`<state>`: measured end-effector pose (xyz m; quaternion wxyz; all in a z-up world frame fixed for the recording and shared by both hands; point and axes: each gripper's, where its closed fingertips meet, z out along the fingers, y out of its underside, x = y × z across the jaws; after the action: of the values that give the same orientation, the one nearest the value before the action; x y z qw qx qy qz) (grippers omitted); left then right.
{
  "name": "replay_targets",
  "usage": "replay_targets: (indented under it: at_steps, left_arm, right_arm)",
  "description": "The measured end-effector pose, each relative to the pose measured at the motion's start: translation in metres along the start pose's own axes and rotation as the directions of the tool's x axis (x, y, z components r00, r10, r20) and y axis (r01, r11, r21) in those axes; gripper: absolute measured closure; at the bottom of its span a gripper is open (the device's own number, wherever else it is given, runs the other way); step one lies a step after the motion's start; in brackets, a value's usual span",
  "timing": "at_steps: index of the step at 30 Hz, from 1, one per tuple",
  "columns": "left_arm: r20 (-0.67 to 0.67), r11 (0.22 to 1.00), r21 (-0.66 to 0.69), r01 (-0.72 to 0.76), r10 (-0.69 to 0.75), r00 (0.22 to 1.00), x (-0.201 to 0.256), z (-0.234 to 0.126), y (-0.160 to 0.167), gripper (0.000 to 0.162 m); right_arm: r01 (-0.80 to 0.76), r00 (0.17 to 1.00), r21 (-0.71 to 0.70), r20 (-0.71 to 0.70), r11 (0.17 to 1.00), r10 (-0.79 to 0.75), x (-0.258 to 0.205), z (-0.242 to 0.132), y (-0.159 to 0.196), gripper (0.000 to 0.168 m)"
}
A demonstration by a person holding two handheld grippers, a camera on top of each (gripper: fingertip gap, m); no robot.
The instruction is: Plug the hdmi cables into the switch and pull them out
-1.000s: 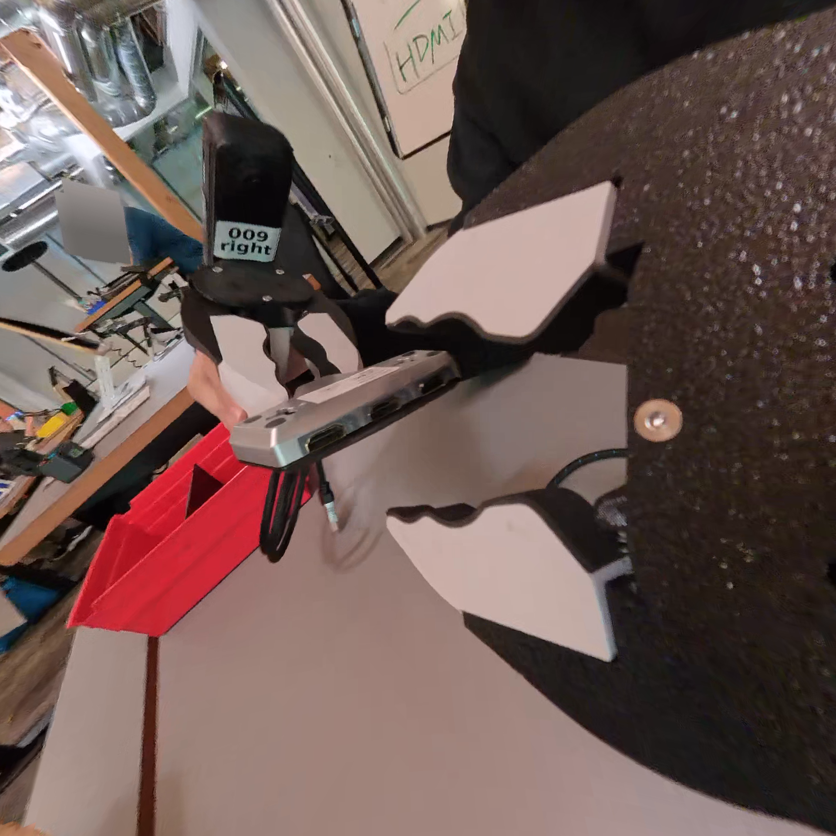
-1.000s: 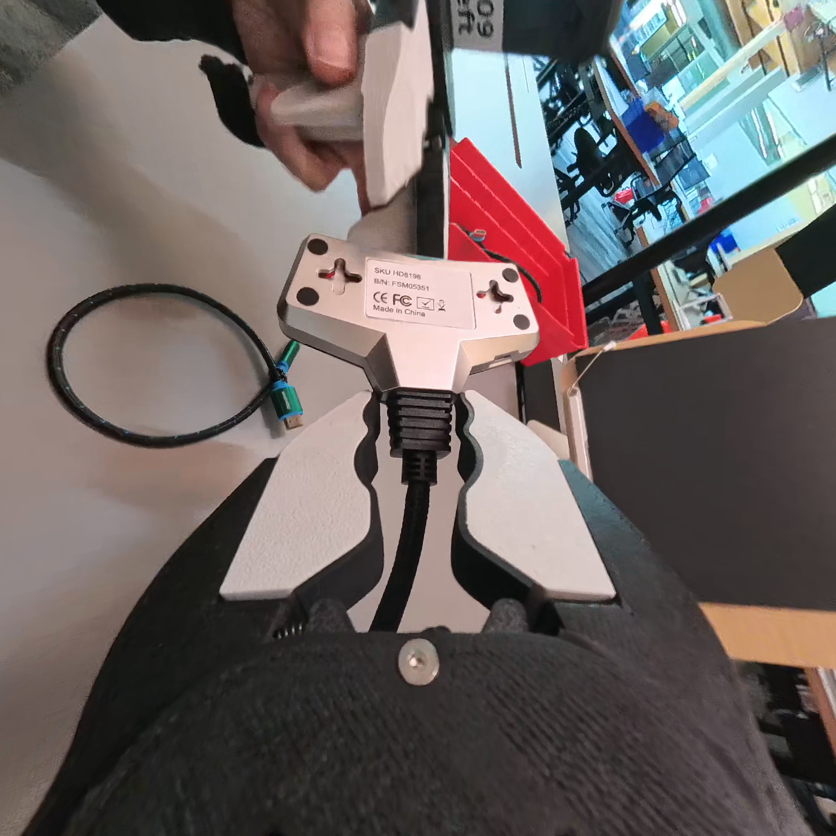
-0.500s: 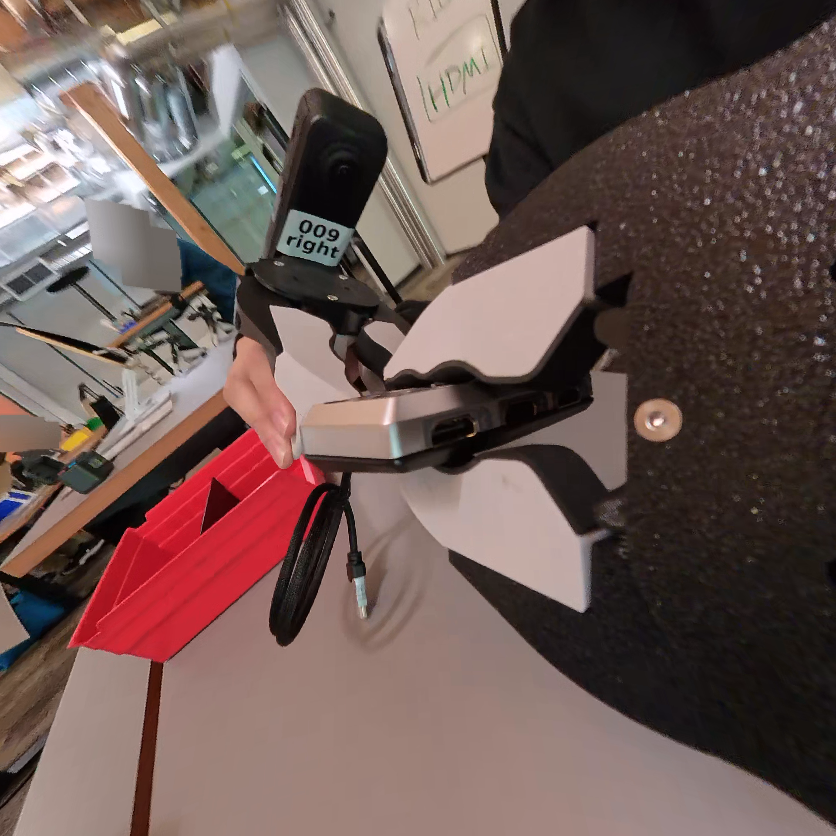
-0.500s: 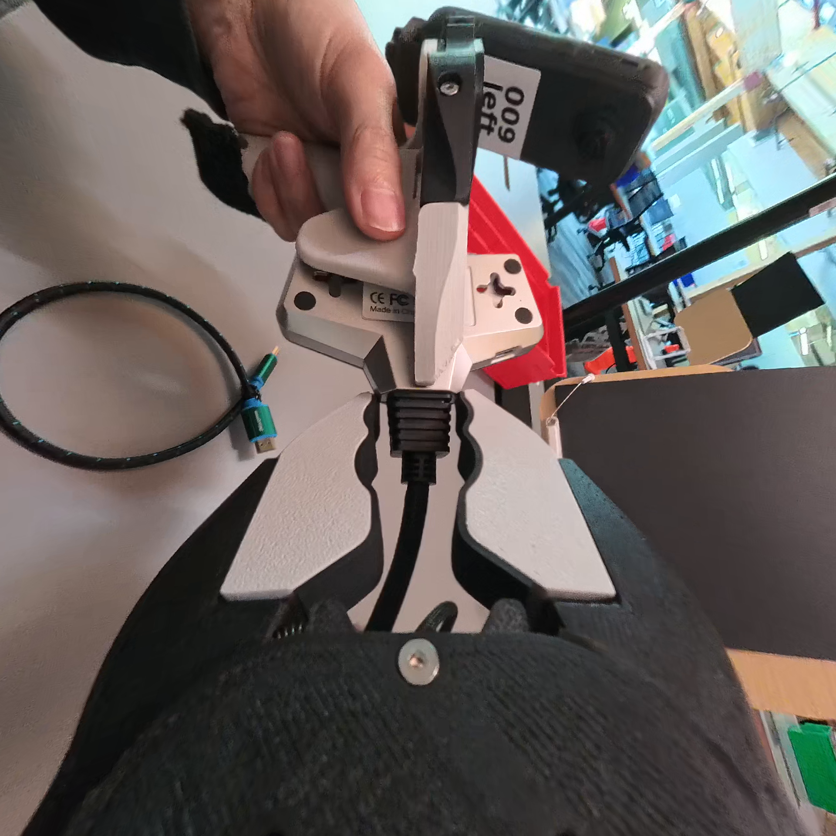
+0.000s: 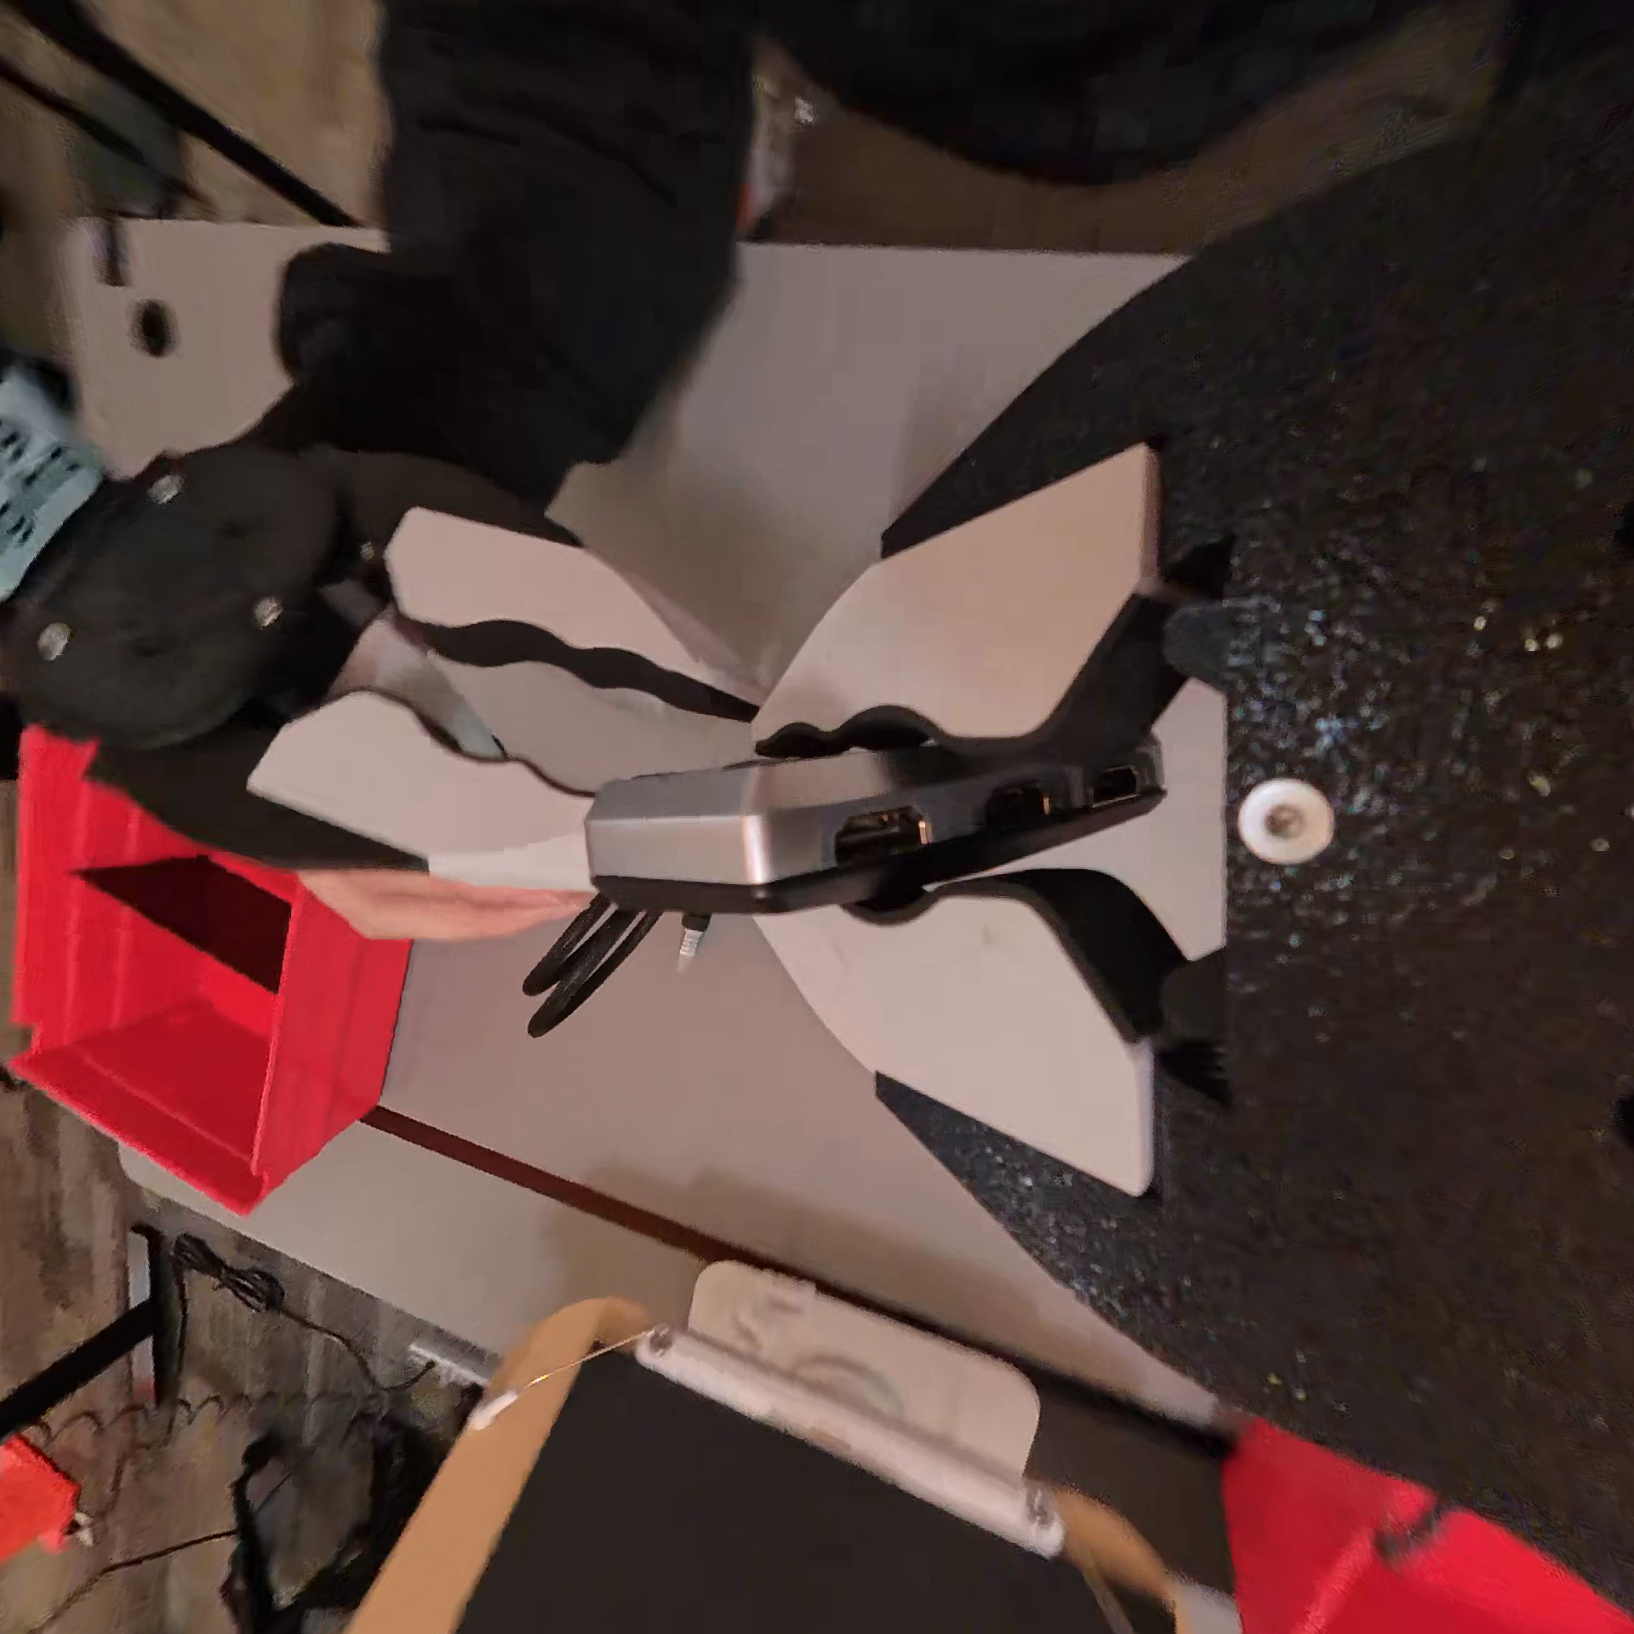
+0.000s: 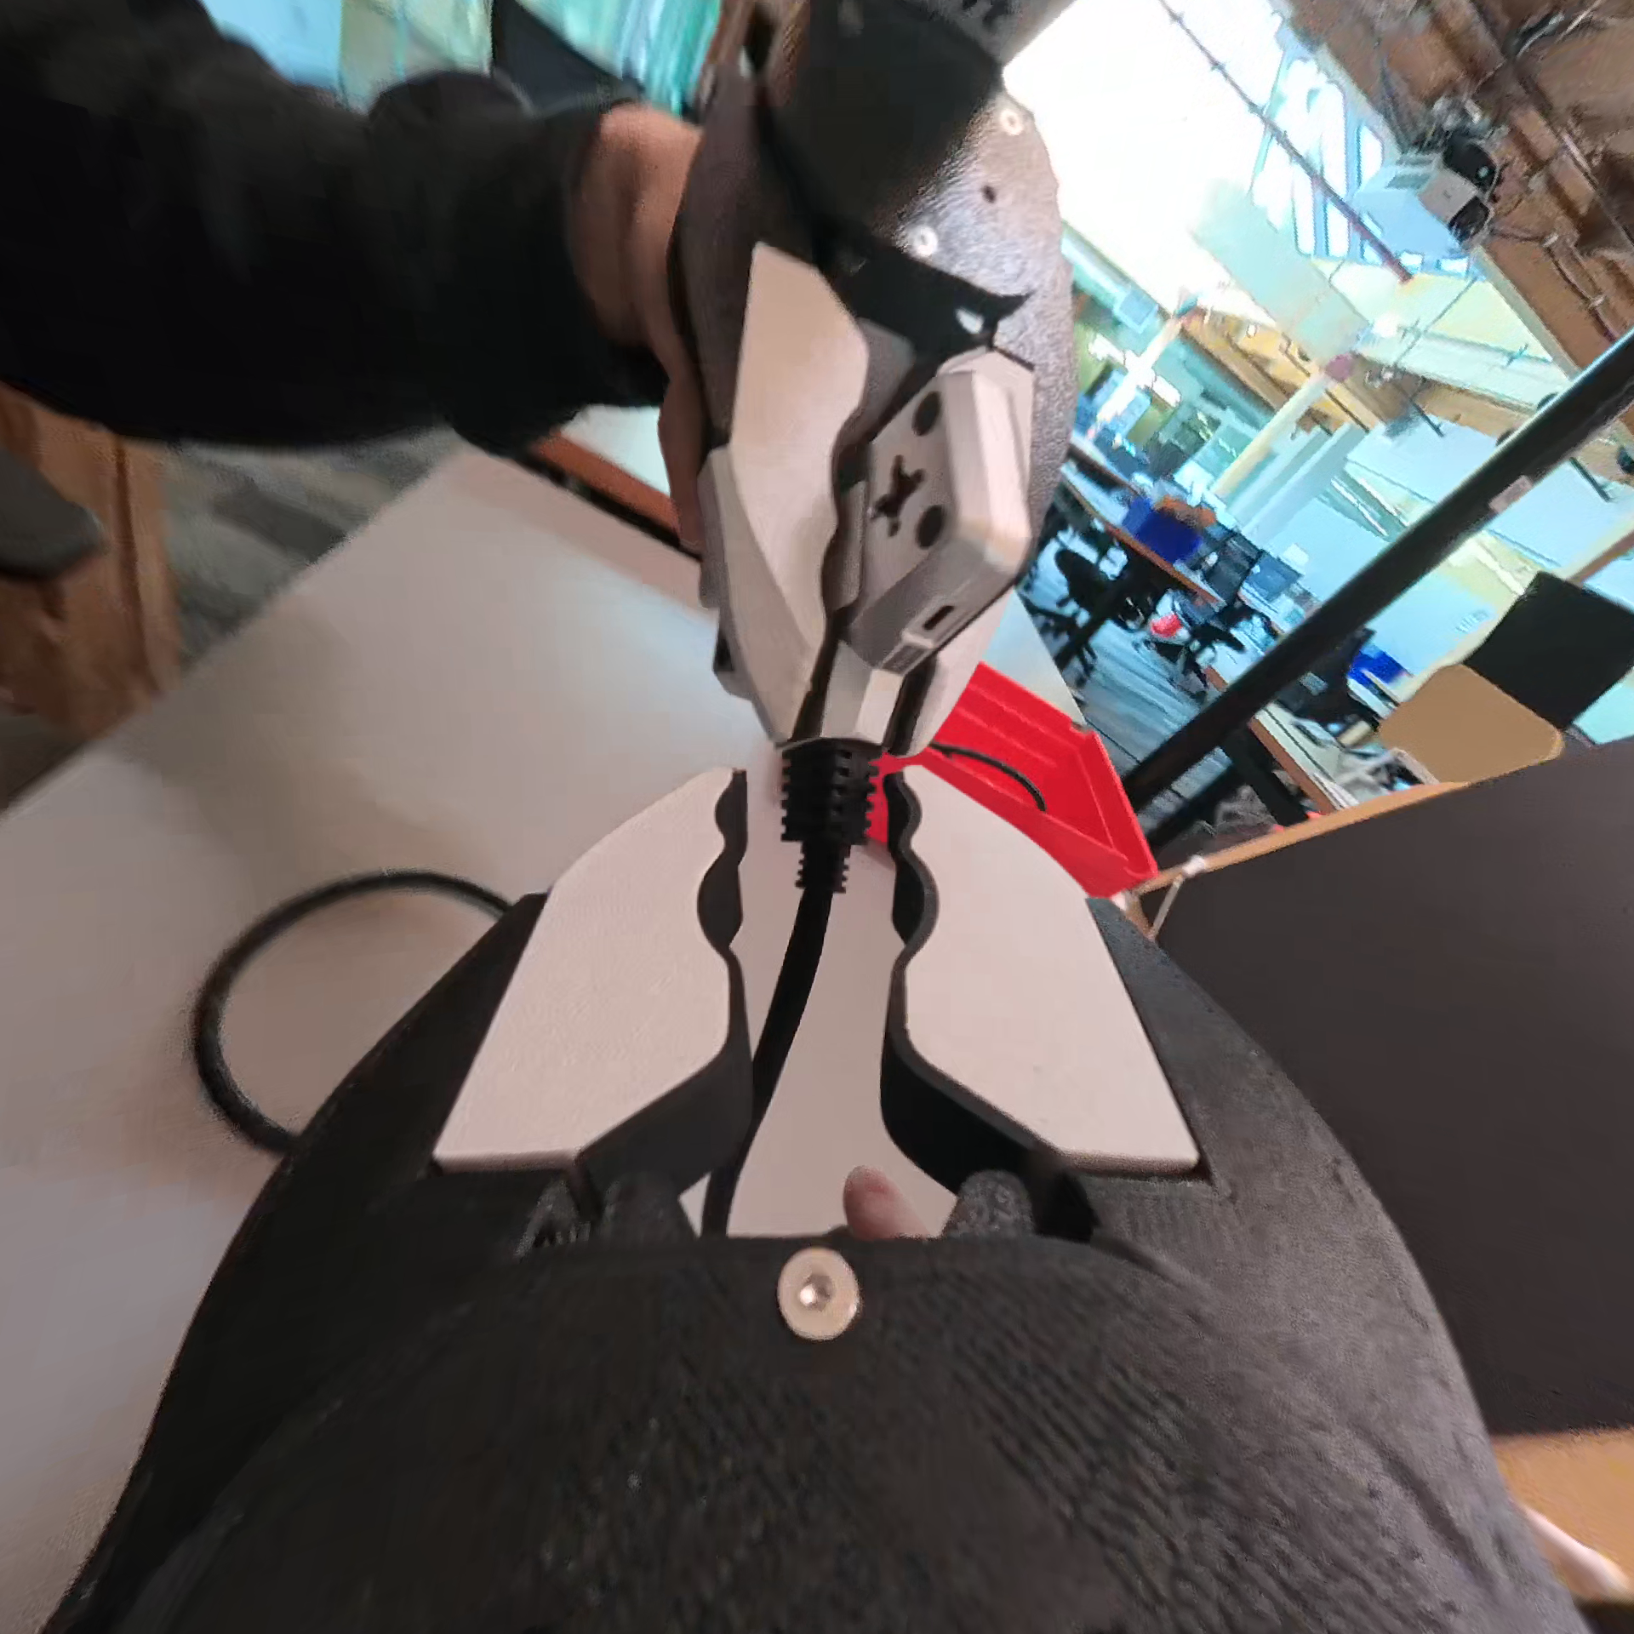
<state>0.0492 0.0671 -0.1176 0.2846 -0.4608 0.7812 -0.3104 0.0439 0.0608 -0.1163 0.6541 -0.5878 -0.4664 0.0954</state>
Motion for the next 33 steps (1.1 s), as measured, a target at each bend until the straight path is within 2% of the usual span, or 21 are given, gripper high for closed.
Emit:
replay_targets:
  at_steps: [1,3,6,10,12,15,19,24,28,30,31,33]
  left_arm:
    - [0.005,0.997,-0.029,-0.067,0.068,0.998,0.001,-0.002,-0.002,0.138]
    - [0.035,0.976,-0.080,-0.202,0.205,0.978,-0.001,-0.004,-0.006,0.138]
    - [0.060,0.928,-0.135,-0.348,0.358,0.932,-0.002,-0.006,-0.010,0.138]
    - [0.013,0.891,-0.156,-0.425,0.433,0.902,0.005,0.000,-0.011,0.138]
    - [-0.004,0.883,-0.178,-0.434,0.441,0.898,0.006,0.002,-0.008,0.139]
    - [0.010,0.894,-0.177,-0.413,0.421,0.907,0.003,0.005,-0.008,0.137]
    - [0.121,0.925,-0.049,-0.378,0.381,0.917,-0.001,-0.003,-0.028,0.126]
    - [0.141,0.932,0.022,-0.363,0.357,0.924,0.004,-0.015,-0.037,0.136]
    - [0.107,0.937,-0.033,-0.347,0.349,0.931,0.007,-0.010,-0.030,0.139]
    - [0.135,0.955,-0.019,-0.297,0.296,0.945,0.002,-0.011,-0.031,0.140]
    - [0.168,0.968,0.018,-0.249,0.243,0.955,-0.005,-0.014,-0.035,0.139]
    - [0.198,0.986,0.152,-0.068,0.037,0.979,-0.022,-0.021,-0.043,0.139]
  right_arm:
    - [-0.043,0.999,0.033,0.014,0.999,0.042,0.000,0.000,-0.004,0.138]
    - [-0.101,0.995,0.054,0.016,0.993,0.100,0.003,0.001,-0.005,0.138]
    - [-0.158,0.987,-0.009,-0.017,0.987,0.158,0.010,0.004,0.010,0.139]
    - [-0.130,0.991,-0.006,0.042,0.992,0.130,0.000,0.013,0.008,0.154]
    - [-0.086,0.996,-0.032,0.036,0.996,0.088,-0.001,0.018,0.011,0.153]
    - [-0.083,0.996,-0.056,0.023,0.995,0.084,0.002,0.021,0.015,0.154]
    - [-0.090,0.996,-0.003,0.014,0.996,0.090,0.008,0.015,0.008,0.154]
    - [-0.090,0.996,-0.007,0.012,0.996,0.090,0.009,0.008,0.007,0.154]
    - [-0.062,0.998,-0.061,0.016,0.996,0.063,0.006,0.014,0.013,0.154]
    - [-0.040,0.999,-0.052,-0.039,0.998,0.038,0.014,0.015,0.012,0.152]
    - [-0.019,0.994,-0.042,-0.110,0.999,0.014,0.023,0.014,0.010,0.150]
    - [0.098,0.950,-0.080,-0.289,0.992,-0.117,0.044,0.008,0.004,0.147]
